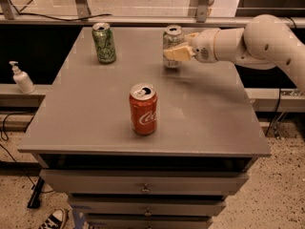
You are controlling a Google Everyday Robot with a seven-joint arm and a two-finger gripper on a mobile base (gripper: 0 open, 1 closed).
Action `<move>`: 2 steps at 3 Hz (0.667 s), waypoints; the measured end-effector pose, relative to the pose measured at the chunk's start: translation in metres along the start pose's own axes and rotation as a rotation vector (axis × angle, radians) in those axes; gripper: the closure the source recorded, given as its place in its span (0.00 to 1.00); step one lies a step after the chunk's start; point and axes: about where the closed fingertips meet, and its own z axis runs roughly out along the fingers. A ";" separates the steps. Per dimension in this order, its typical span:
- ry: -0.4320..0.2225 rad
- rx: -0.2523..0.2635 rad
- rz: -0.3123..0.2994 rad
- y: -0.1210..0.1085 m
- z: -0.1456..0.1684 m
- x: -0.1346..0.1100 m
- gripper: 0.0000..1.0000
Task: Move 7up can near green can
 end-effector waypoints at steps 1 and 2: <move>0.000 -0.003 0.000 0.001 0.002 0.000 1.00; 0.000 -0.004 0.000 0.001 0.002 0.000 1.00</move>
Offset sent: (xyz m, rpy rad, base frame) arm 0.0001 0.0022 -0.0005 0.0008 0.0009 0.0031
